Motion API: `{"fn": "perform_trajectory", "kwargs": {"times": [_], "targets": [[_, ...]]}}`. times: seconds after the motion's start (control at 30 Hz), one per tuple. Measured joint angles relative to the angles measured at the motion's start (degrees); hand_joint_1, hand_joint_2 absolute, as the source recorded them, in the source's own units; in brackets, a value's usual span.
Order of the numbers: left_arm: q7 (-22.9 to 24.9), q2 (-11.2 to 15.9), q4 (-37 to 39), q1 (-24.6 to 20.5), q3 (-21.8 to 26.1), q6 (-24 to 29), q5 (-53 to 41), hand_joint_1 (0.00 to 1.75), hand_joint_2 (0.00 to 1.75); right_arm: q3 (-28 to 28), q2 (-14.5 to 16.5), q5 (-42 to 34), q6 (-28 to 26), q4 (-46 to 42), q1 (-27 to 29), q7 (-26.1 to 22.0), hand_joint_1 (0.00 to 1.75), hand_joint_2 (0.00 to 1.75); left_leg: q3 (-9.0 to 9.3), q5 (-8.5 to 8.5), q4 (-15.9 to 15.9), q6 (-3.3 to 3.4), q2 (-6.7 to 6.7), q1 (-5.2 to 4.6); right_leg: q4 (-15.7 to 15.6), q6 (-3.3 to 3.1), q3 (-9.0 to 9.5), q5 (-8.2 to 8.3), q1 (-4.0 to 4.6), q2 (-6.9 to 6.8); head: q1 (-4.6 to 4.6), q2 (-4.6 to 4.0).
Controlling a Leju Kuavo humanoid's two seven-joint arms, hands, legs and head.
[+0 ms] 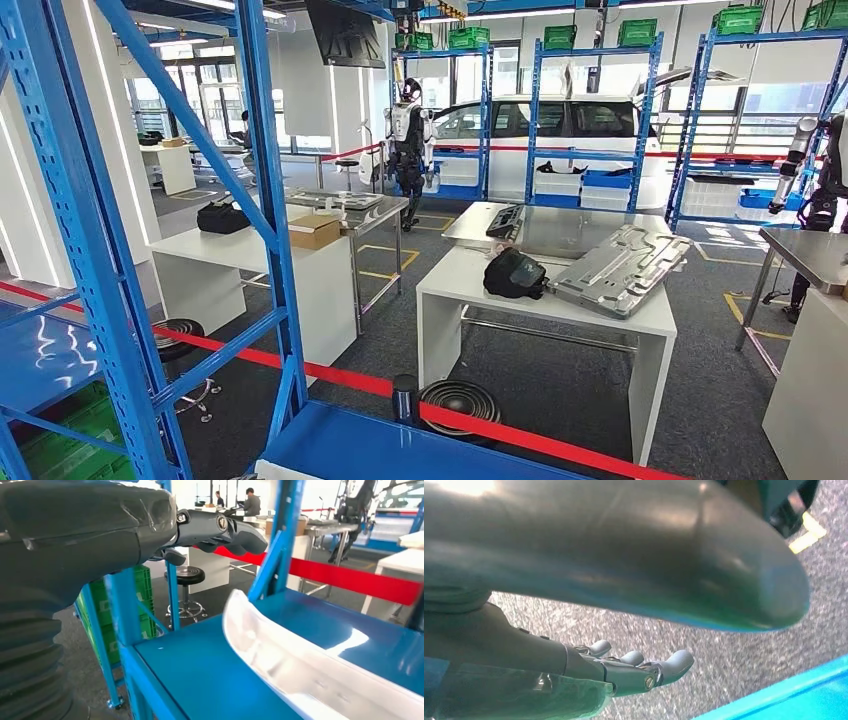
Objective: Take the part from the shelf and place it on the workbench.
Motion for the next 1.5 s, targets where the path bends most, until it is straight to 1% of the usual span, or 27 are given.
{"fn": "perform_trajectory", "kwargs": {"times": [0.13, 0.2, 0.27, 0.3, 0.33, 0.37, 0.43, 0.47, 0.5, 0.63, 0.7, 0.77, 0.8, 0.83, 0.87, 0.93, 1.0, 1.07, 1.17, 1.2, 1.27, 1.3, 1.33, 1.37, 1.4, 1.43, 1.5], "targets": [[-0.2, 0.6, 2.8, -2.0, -1.8, 0.0, -0.1, 0.00, 1.75, 0.4, 0.1, -0.4, -0.1, 0.0, -0.1, 0.4, 0.00, 0.00, -0.72, -0.93, 1.3, -0.83, 0.03, 0.23, -0.4, -1.51, 0.18, 0.41, -0.16, 0.12, -0.15, -0.01], [-0.3, 0.9, 4.1, -3.1, -2.5, -0.1, -0.1, 0.00, 1.75, 0.7, 0.2, -0.6, -0.1, 0.0, -0.2, 0.4, 0.00, 0.00, -3.13, -3.80, 6.3, -1.52, 0.04, 0.55, -0.4, -1.90, 0.22, 0.51, -0.37, 0.13, -0.26, -0.01], [-0.3, 1.1, 5.5, -4.0, -3.2, -0.2, -0.1, 0.00, 1.75, 0.9, 0.2, -0.8, -0.1, 0.0, -0.3, 0.5, 0.00, 0.00, -6.96, -7.14, 14.3, -2.05, 0.05, 0.87, -0.4, -2.05, 0.17, 0.53, -0.34, 0.14, -0.33, -0.01], [-0.3, 1.2, 6.2, -4.2, -3.6, -0.2, -0.1, 0.00, 1.75, 1.0, 0.3, -0.8, -0.1, 0.0, -0.3, 0.5, 0.00, 0.00, -8.32, -7.74, 16.9, -2.16, 0.05, 1.00, -0.4, -2.06, 0.16, 0.52, -0.32, 0.16, -0.34, -0.01], [-0.3, 1.2, 6.8, -4.4, -3.8, -0.2, -0.1, 0.00, 1.75, 1.1, 0.3, -0.8, -0.1, 0.0, -0.3, 0.5, 0.00, 0.00, -8.65, -7.20, 17.3, -2.17, 0.06, 1.09, -0.4, -2.06, 0.18, 0.52, -0.31, 0.20, -0.36, -0.01], [-0.3, 1.3, 7.3, -4.7, -4.1, -0.2, -0.1, 0.00, 1.75, 1.2, 0.3, -0.9, -0.1, 0.0, -0.3, 0.5, 0.00, 0.00, -7.75, -5.60, 15.1, -2.07, 0.05, 1.14, -0.4, -2.05, 0.23, 0.51, -0.29, 0.25, -0.37, -0.01], [-0.3, 1.7, 8.2, -5.9, -4.6, -0.3, -0.1, 0.00, 1.75, 1.5, 0.3, -1.0, 0.0, 0.0, -0.4, 0.5, 0.00, 0.00, -3.75, -1.66, 6.8, -1.51, 0.04, 1.06, -0.4, -2.01, 0.33, 0.51, -0.23, 0.36, -0.38, -0.01], [-0.3, 1.9, 8.6, -6.5, -4.8, -0.4, -0.1, 0.00, 1.75, 1.6, 0.3, -1.1, 0.1, 0.0, -0.5, 0.5, 0.00, 0.00, -2.05, -0.50, 3.3, -1.19, 0.05, 0.89, -0.4, -1.89, 0.29, 0.52, -0.13, 0.39, -0.37, -0.01], [-0.3, 2.1, 9.1, -7.1, -5.0, -0.6, -0.1, 0.00, 1.75, 1.7, 0.4, -1.1, 0.1, 0.0, -0.5, 0.5, 0.00, 0.00, -1.05, -0.05, 1.2, -0.93, 0.05, 0.68, -0.5, -1.69, 0.21, 0.54, -0.09, 0.40, -0.38, 0.00], [0.1, 2.4, 11.8, -9.2, -5.9, -1.2, -0.1, 0.00, 1.75, 2.5, 0.5, -1.3, 0.2, 0.0, -0.7, 0.8, 0.00, 0.00, -0.23, 0.43, -0.6, 0.05, 0.10, 0.51, -0.2, -0.56, -0.22, 0.34, -0.14, 0.32, -0.38, 0.01], [0.1, 2.5, 13.4, -10.2, -6.4, -1.3, -0.1, 0.00, 1.75, 2.8, 0.4, -1.4, 0.3, 0.0, -0.9, 0.9, 0.00, 0.00, 0.22, 1.04, -1.4, 0.66, 0.16, 0.72, 4.1, -0.70, -2.40, -1.79, -0.09, 0.25, -0.27, 0.00], [0.2, 2.5, 14.8, -10.8, -6.8, -1.4, -0.1, 0.00, 1.75, 3.0, 0.4, -1.4, 0.4, 0.0, -1.0, 1.1, 0.00, 0.00, 0.13, 1.14, -1.4, 0.87, 0.17, 0.53, 12.2, -0.93, -6.41, -5.03, -0.09, 0.24, -0.19, 0.00], [0.2, 2.5, 15.4, -10.8, -6.9, -1.5, -0.1, 0.00, 1.75, 3.1, 0.3, -1.4, 0.4, 0.0, -1.0, 1.2, 0.00, 0.00, 0.10, 1.14, -1.4, 0.90, 0.16, 0.46, 15.6, -0.81, -8.12, -5.98, -0.11, 0.24, -0.17, 0.01], [0.2, 2.5, 16.1, -10.9, -7.1, -1.5, -0.1, 0.00, 1.75, 3.2, 0.3, -1.4, 0.5, 0.0, -1.0, 1.3, 0.00, 0.00, 0.09, 1.12, -1.4, 0.90, 0.14, 0.41, 16.8, -0.49, -8.84, -6.00, -0.14, 0.24, -0.16, 0.00], [0.2, 2.4, 16.8, -11.0, -7.2, -1.5, -0.1, 0.00, 1.75, 3.3, 0.3, -1.4, 0.5, 0.0, -1.0, 1.3, 0.00, 0.00, 0.09, 1.09, -1.3, 0.86, 0.10, 0.40, 15.6, -0.02, -8.38, -5.07, -0.19, 0.22, -0.15, 0.00], [0.2, 2.4, 17.9, -11.4, -7.4, -1.5, 0.0, 0.00, 1.75, 3.5, 0.3, -1.4, 0.6, 0.0, -1.3, 1.4, 0.00, 0.00, 0.02, 0.85, -0.9, 0.54, 0.03, 0.42, 7.4, 0.84, -4.58, -1.75, -0.32, 0.10, -0.11, 0.00], [0.2, 2.5, 18.8, -11.9, -7.4, -1.5, 0.0, 0.00, 1.75, 3.7, 0.2, -1.5, 0.6, 0.0, -1.5, 1.4, 0.00, 0.00, -0.38, 0.32, 0.0, -0.01, -0.02, 0.20, 1.1, 0.42, -1.50, 0.40, -0.30, 0.04, -0.13, 0.01], [0.2, 2.6, 19.5, -12.3, -7.6, -1.5, 0.0, 0.00, 1.75, 3.9, 0.2, -1.5, 0.6, 0.0, -1.5, 1.4, 0.00, 0.00, -0.71, 0.04, 0.5, -0.42, -0.03, 0.05, 0.1, -0.65, -0.98, 0.81, -0.05, 0.09, -0.19, 0.00], [0.2, 2.6, 20.6, -12.9, -7.8, -1.4, 0.0, 0.00, 1.75, 4.1, 0.2, -1.5, 0.7, 0.0, -1.6, 1.4, 0.00, 0.00, -1.48, -1.17, 2.1, -1.05, 0.02, 0.37, 0.0, -1.55, -0.83, 1.03, -0.32, 0.13, -0.26, 0.01], [0.3, 2.6, 21.0, -13.2, -7.9, -1.2, 0.1, 0.00, 1.75, 4.2, 0.2, -1.5, 0.7, 0.0, -1.7, 1.4, 0.00, 0.00, -2.60, -2.61, 4.6, -1.39, 0.04, 0.53, -0.1, -1.76, -0.77, 1.08, -0.45, 0.14, -0.29, 0.01], [0.5, 2.6, 22.1, -13.6, -8.0, -0.9, 0.1, 0.00, 1.75, 4.5, 0.1, -1.5, 1.1, 0.0, -1.9, 1.5, 0.00, 0.00, -6.19, -6.22, 12.2, -1.99, 0.05, 0.85, -0.1, -1.98, -0.78, 1.08, -0.37, 0.15, -0.38, -0.01], [0.6, 2.5, 22.6, -13.7, -8.1, -0.7, 0.1, 0.00, 1.75, 4.7, 0.1, -1.4, 1.3, 0.0, -2.0, 1.6, 0.00, 0.00, -7.90, -7.35, 15.6, -2.15, 0.05, 0.99, 0.0, -2.03, -0.80, 1.08, -0.33, 0.16, -0.39, -0.01], [0.8, 2.5, 23.0, -13.7, -8.1, -0.6, 0.1, 0.00, 1.75, 5.0, 0.1, -1.4, 1.6, 0.0, -2.0, 1.7, 0.00, 0.00, -8.83, -7.50, 17.3, -2.20, 0.05, 1.09, 0.0, -2.04, -0.80, 1.07, -0.31, 0.18, -0.39, -0.01], [0.9, 2.4, 23.4, -13.8, -8.1, -0.3, 0.1, 0.00, 1.75, 5.2, 0.1, -1.4, 1.8, 0.0, -2.1, 1.9, 0.00, 0.00, -8.66, -6.57, 16.7, -2.14, 0.05, 1.15, 0.0, -2.04, -0.76, 1.07, -0.29, 0.21, -0.40, -0.01], [1.0, 2.3, 23.8, -13.9, -8.1, -0.1, 0.0, 0.00, 1.75, 5.5, 0.2, -1.4, 2.0, -0.1, -2.3, 2.0, 0.00, 0.00, -7.31, -4.76, 13.8, -1.97, 0.04, 1.18, 0.0, -2.03, -0.70, 1.06, -0.25, 0.24, -0.40, -0.01], [1.1, 2.2, 24.1, -14.2, -8.1, 0.1, 0.0, 0.00, 1.75, 5.8, 0.2, -1.5, 2.2, -0.1, -2.4, 2.2, 0.00, 0.00, -5.23, -2.68, 9.5, -1.67, 0.04, 1.14, -0.1, -2.02, -0.64, 1.06, -0.23, 0.27, -0.41, -0.01], [1.3, 1.8, 24.8, -15.3, -8.1, 0.4, -0.4, 0.00, 1.75, 6.4, 0.3, -1.7, 2.4, -0.2, -2.9, 2.4, 0.00, 0.00, -1.71, -0.39, 2.6, -1.10, 0.08, 0.85, -0.1, -1.81, -0.73, 1.10, 0.01, 0.29, -0.41, 0.00]]}}
